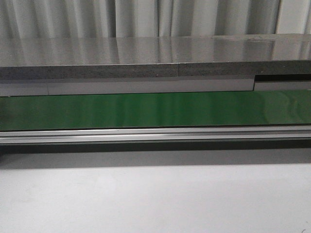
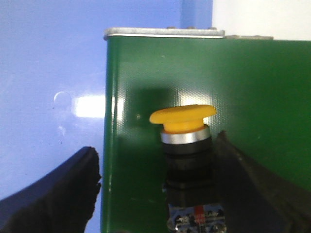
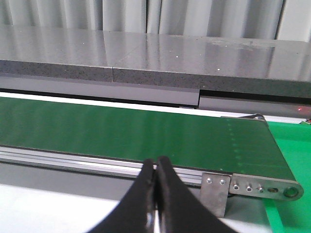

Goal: Move button from left to right

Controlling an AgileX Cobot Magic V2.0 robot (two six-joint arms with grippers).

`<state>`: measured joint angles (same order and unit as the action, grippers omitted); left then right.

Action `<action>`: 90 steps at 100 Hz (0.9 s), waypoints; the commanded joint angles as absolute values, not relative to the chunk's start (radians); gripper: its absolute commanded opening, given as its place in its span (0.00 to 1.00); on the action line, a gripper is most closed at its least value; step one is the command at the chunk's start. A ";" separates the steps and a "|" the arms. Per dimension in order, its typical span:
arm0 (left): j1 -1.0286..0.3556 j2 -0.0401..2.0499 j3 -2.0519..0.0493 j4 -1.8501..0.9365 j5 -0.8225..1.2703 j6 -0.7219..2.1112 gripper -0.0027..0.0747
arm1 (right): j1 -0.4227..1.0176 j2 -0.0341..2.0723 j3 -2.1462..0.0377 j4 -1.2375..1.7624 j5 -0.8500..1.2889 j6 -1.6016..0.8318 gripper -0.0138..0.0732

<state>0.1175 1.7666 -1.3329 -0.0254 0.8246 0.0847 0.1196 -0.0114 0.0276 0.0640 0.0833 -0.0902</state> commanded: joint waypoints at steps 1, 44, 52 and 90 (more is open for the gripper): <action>0.105 1.679 -1.359 -0.056 0.802 0.096 0.66 | 0.119 -0.030 0.012 0.066 0.006 -0.093 0.08; 0.052 1.370 -1.346 -0.060 0.746 0.122 0.66 | 0.119 -0.030 0.012 0.066 0.006 -0.093 0.08; 0.050 1.286 -1.301 -0.060 0.694 0.122 0.66 | 0.119 -0.030 0.012 0.066 0.006 -0.093 0.08; 0.050 0.846 -0.876 -0.081 0.387 0.122 0.66 | 0.119 -0.030 0.012 0.066 0.006 -0.093 0.08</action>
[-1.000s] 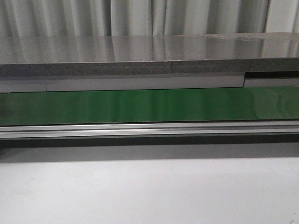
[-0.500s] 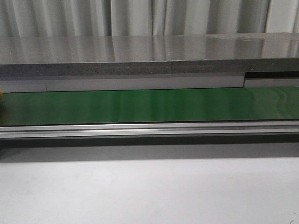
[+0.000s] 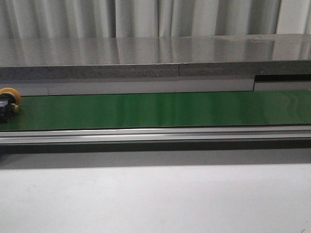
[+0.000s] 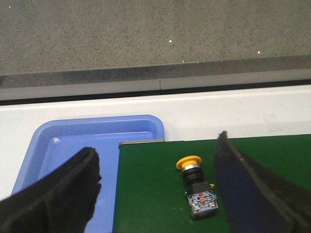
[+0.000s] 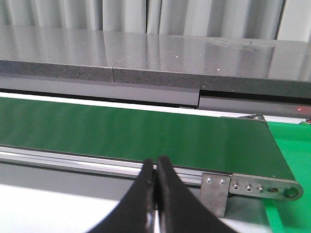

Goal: Move button from left to right

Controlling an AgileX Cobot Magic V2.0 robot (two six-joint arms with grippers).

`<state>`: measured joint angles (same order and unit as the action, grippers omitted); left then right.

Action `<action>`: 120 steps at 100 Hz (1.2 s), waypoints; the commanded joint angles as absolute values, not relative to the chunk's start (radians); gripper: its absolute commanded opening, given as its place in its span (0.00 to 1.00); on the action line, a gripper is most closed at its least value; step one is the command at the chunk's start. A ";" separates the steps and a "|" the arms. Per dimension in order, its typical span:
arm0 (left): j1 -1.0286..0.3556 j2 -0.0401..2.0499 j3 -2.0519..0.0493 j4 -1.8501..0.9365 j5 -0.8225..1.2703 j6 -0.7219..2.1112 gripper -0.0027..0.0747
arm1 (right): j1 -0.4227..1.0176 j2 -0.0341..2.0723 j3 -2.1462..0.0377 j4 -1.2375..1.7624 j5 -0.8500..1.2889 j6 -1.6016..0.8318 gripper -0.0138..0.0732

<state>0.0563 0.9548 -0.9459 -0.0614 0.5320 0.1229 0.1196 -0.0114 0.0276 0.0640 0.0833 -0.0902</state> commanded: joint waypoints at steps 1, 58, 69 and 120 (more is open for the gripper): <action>0.050 0.839 -0.867 -0.081 0.382 0.122 0.66 | 0.119 -0.030 0.012 0.066 0.006 -0.093 0.08; 0.050 0.268 -0.400 -0.113 0.232 0.122 0.66 | 0.119 -0.030 0.012 0.066 0.006 -0.093 0.08; 0.050 0.215 -0.370 -0.113 0.234 0.122 0.66 | 0.119 -0.030 0.012 0.066 0.006 -0.093 0.08; 0.050 0.199 -0.345 -0.113 0.234 0.122 0.41 | 0.119 -0.030 0.012 0.066 0.006 -0.093 0.08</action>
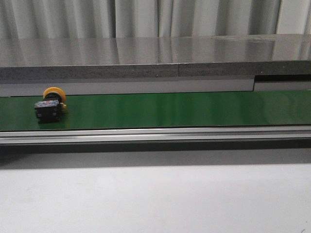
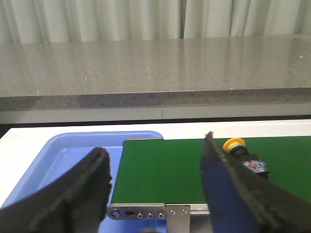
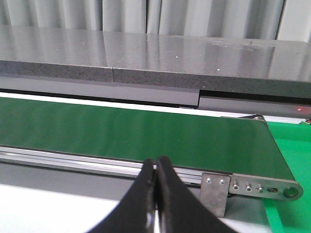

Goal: Move button from left to right

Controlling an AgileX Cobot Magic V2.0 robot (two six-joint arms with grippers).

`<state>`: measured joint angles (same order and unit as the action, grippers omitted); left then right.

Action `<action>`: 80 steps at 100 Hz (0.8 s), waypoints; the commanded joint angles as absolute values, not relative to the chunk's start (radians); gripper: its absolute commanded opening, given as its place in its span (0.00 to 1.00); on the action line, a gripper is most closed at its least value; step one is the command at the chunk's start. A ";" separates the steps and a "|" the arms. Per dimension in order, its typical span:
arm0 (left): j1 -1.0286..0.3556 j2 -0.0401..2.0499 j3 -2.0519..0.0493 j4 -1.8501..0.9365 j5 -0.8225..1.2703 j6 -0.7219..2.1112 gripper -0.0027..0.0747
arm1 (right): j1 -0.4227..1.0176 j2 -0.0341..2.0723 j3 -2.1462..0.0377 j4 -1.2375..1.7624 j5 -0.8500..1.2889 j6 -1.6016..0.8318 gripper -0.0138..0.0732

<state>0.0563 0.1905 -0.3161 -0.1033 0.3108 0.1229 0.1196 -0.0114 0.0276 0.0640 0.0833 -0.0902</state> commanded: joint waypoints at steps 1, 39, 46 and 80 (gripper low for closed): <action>0.050 0.199 -0.345 -0.113 0.234 0.122 0.40 | 0.119 -0.030 0.012 0.066 0.006 -0.093 0.08; 0.050 0.199 -0.345 -0.113 0.234 0.122 0.01 | 0.119 -0.030 0.012 0.066 0.006 -0.093 0.08; 0.050 0.199 -0.345 -0.113 0.234 0.122 0.01 | 0.119 -0.030 0.012 0.065 -0.012 -0.093 0.08; 0.050 0.199 -0.345 -0.113 0.234 0.122 0.01 | 0.119 -0.027 -0.067 0.081 -0.016 -0.093 0.08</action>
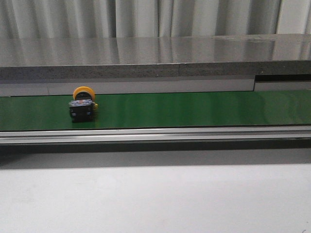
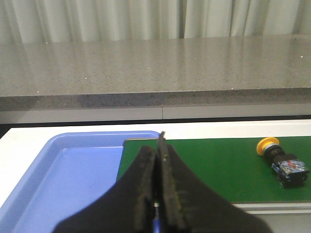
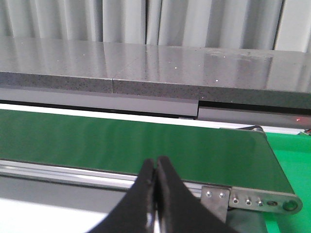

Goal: Move button from left to right

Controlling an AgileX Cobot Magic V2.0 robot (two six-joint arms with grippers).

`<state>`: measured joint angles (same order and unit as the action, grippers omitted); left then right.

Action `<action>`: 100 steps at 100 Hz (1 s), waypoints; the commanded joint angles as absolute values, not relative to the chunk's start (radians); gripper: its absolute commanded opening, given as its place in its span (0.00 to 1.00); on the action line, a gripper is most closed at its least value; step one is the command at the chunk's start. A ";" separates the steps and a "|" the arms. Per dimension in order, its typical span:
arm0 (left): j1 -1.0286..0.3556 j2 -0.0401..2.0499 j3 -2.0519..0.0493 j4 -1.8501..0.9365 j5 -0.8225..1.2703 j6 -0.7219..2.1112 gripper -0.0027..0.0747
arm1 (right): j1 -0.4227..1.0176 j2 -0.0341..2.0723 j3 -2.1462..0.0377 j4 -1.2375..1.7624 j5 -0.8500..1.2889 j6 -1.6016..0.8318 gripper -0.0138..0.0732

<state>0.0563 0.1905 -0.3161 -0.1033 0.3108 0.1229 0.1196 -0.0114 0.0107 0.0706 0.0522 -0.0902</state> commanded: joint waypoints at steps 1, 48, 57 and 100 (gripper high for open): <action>0.050 0.199 -0.345 -0.113 0.234 0.122 0.01 | 0.119 -0.025 -0.077 0.082 -0.007 -0.093 0.08; 0.050 0.199 -0.345 -0.113 0.234 0.122 0.01 | 0.119 0.345 -0.588 0.086 0.563 -0.093 0.08; 0.050 0.199 -0.345 -0.113 0.234 0.122 0.01 | 0.119 0.453 -0.681 0.092 0.664 -0.093 0.08; 0.050 0.199 -0.345 -0.113 0.234 0.122 0.01 | 0.119 0.784 -0.848 0.137 0.743 -0.093 0.08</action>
